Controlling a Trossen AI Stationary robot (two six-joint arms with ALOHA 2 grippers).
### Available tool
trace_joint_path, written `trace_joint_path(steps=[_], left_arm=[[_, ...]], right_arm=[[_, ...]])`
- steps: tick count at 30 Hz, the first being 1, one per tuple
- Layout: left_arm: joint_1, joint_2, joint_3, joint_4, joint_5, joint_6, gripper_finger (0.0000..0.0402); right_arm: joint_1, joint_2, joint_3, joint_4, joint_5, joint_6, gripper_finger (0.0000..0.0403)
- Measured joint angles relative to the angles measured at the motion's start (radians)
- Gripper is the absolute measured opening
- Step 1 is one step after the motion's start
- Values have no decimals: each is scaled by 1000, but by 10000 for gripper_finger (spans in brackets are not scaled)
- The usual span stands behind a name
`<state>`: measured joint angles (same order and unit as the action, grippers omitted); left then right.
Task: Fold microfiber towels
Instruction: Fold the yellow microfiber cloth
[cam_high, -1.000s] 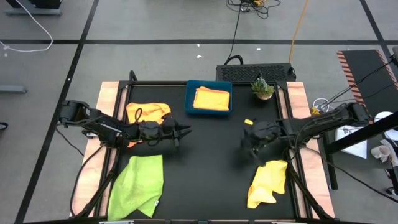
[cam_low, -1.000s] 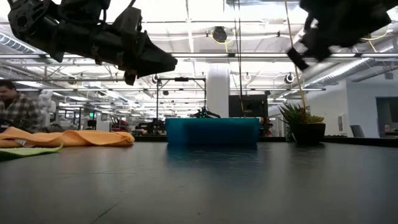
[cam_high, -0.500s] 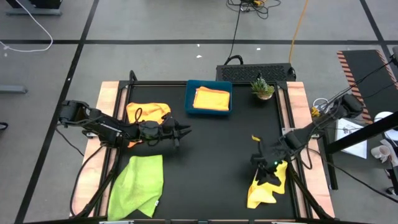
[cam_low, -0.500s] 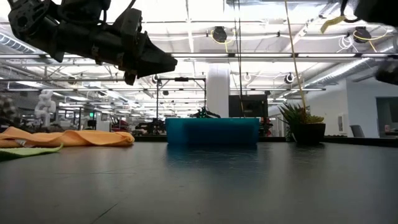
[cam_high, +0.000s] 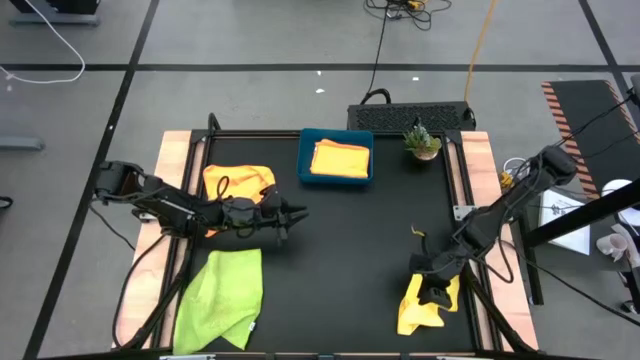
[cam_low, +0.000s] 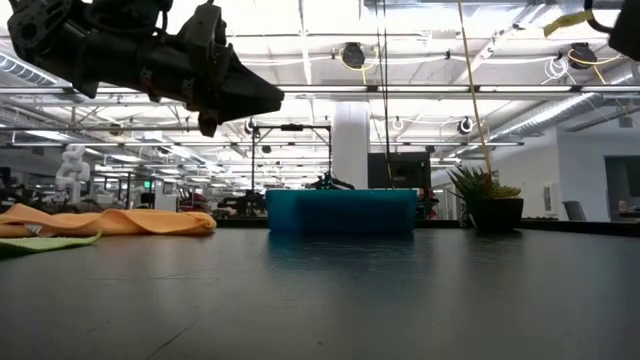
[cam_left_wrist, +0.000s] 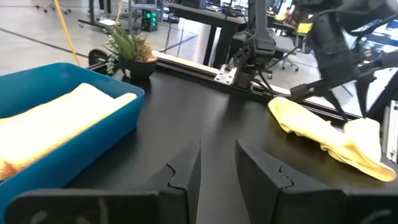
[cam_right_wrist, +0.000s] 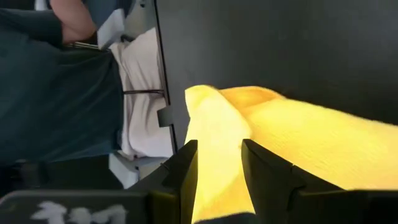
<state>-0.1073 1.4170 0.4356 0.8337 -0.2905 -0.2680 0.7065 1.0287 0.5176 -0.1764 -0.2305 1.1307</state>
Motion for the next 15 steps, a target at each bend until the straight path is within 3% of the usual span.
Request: trace_joint_path(steps=[5, 15], left_arm=[[-13, 0, 0, 0, 1, 2, 99], [-15, 1, 0, 0, 1, -2, 99]], right_arm=[[21, 79, -75, 176, -7, 55, 114], [22, 120, -96, 210, -5, 6, 114]])
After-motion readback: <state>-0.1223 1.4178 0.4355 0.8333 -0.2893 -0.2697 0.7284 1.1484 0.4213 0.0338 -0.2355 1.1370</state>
